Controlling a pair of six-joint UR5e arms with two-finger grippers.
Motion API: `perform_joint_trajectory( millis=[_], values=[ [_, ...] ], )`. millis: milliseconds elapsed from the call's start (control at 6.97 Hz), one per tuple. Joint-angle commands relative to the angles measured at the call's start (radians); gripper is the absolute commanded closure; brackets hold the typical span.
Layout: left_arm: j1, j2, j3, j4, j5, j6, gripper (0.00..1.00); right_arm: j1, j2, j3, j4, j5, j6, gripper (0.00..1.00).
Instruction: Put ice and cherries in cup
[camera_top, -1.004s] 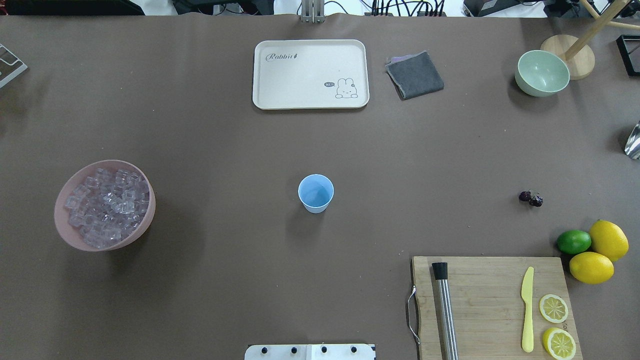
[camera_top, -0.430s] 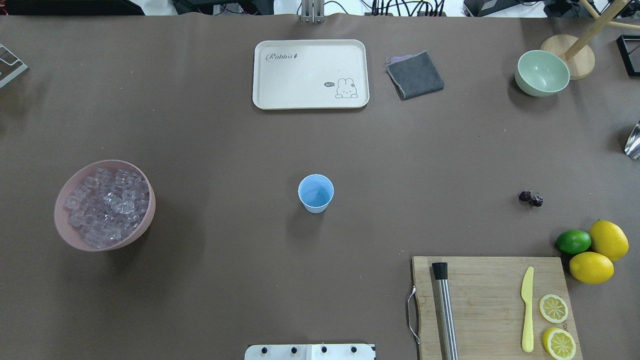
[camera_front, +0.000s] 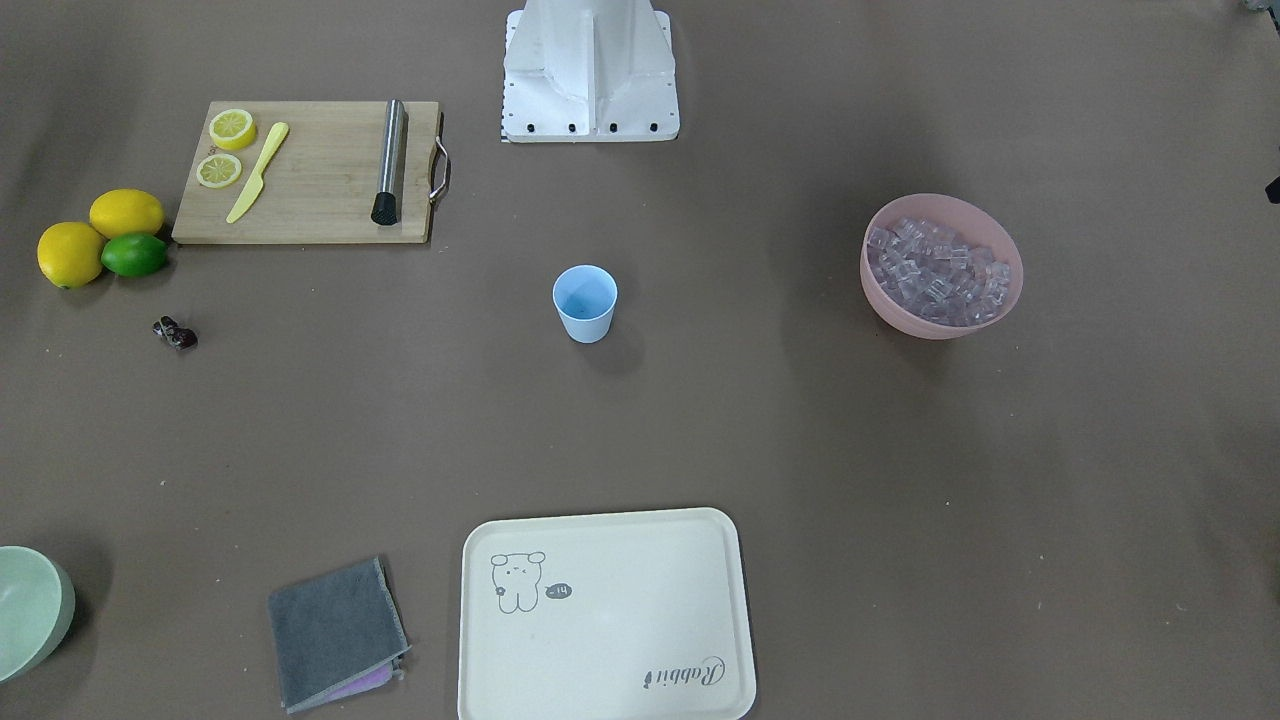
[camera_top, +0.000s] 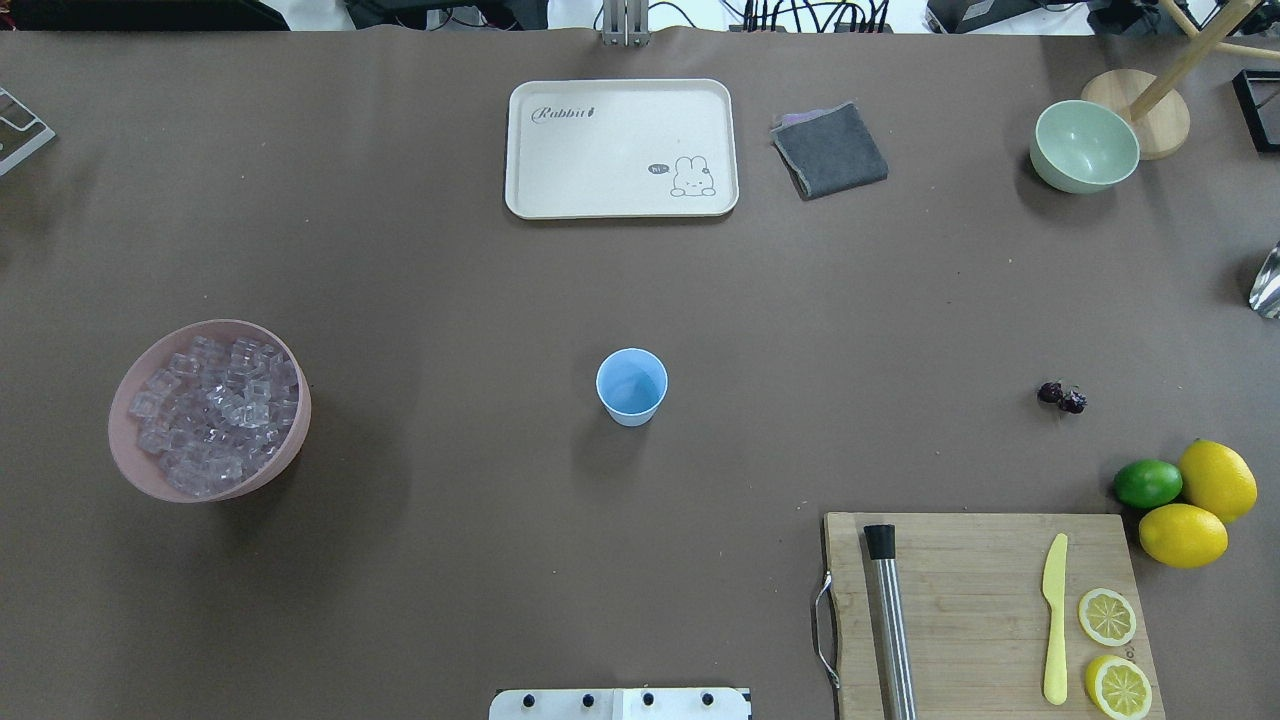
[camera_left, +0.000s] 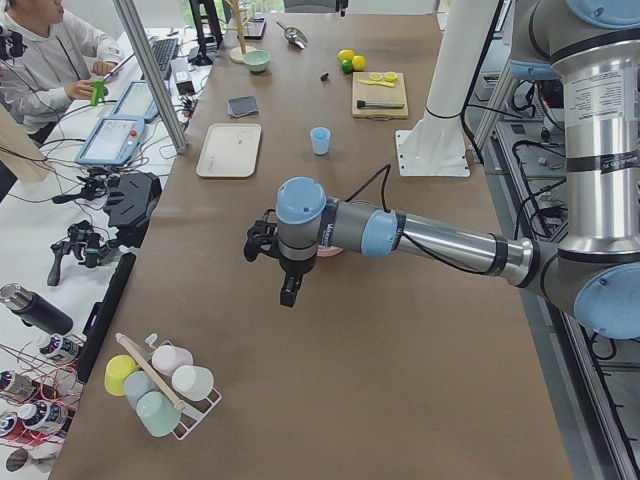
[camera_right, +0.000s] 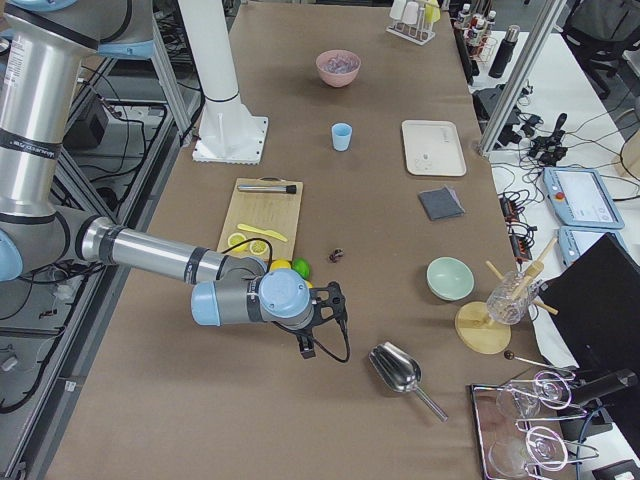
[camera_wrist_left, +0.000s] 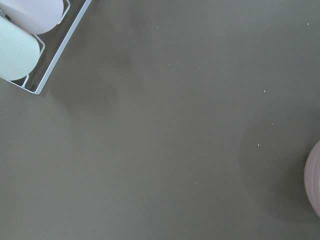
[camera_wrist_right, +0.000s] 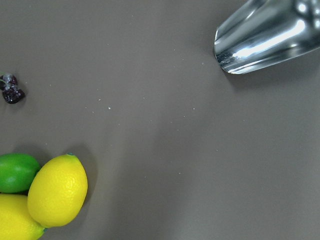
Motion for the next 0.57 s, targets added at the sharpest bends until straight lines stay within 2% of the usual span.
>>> perform_joint_trajectory(
  millis=[0,143,287,430],
  values=[
    [0.065,0.009,0.008,-0.089,-0.001,-0.099,0.03,0.000,-0.002,-0.003,0.000,0.012,-0.001,0.00],
    [0.152,0.004,0.005,-0.178,0.010,-0.256,0.02,0.000,-0.001,-0.006,0.001,0.006,-0.003,0.00],
    [0.205,0.013,0.007,-0.257,0.011,-0.303,0.02,0.000,0.001,-0.006,0.001,0.004,-0.003,0.00],
    [0.223,0.009,0.002,-0.262,0.019,-0.381,0.02,0.000,0.002,-0.008,0.001,0.004,-0.001,0.00]
  ],
)
